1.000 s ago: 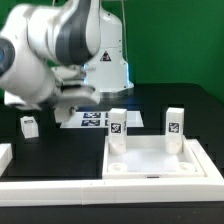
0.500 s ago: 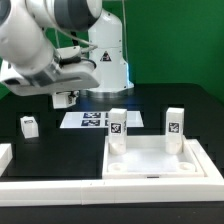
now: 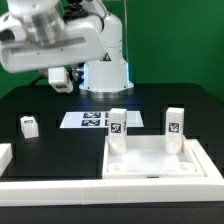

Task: Assemble square table

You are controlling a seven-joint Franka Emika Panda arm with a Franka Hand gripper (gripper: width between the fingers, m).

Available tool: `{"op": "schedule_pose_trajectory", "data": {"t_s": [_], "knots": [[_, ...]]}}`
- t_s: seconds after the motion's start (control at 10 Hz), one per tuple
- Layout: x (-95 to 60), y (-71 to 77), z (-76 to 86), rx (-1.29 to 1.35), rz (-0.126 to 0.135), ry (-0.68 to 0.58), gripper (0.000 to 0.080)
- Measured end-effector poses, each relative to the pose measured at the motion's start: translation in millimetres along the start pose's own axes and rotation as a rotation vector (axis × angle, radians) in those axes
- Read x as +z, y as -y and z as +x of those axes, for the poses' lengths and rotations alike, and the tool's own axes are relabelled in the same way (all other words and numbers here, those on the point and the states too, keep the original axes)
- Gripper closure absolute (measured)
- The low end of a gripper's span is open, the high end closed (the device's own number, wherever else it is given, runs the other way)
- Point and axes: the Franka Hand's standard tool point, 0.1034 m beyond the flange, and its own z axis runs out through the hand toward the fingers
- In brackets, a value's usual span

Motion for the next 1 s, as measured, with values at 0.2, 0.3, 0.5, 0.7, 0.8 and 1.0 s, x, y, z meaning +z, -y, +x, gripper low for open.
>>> {"op": "schedule_pose_trajectory", "data": {"t_s": [0.2, 0.3, 0.5, 0.7, 0.8, 1.0], "knots": [[2.2, -3.0, 4.6, 0.007, -0.014, -0.139, 0.0508], [0.6, -3.4, 9.4, 0.011, -0.028, -0.213, 0.0508], [-19.2, 15.7, 47.1, 0.03, -0.072, -0.344, 0.0508], [-47.7, 46.8, 82.5, 0.07, -0.085, -0.499, 0.0508], [-55.9, 62.4, 94.2, 0.11, -0.075, -0.562, 0.0508], [-53.8, 110.5, 118.5, 0.215, -0.025, -0.785, 0.0508]]}}
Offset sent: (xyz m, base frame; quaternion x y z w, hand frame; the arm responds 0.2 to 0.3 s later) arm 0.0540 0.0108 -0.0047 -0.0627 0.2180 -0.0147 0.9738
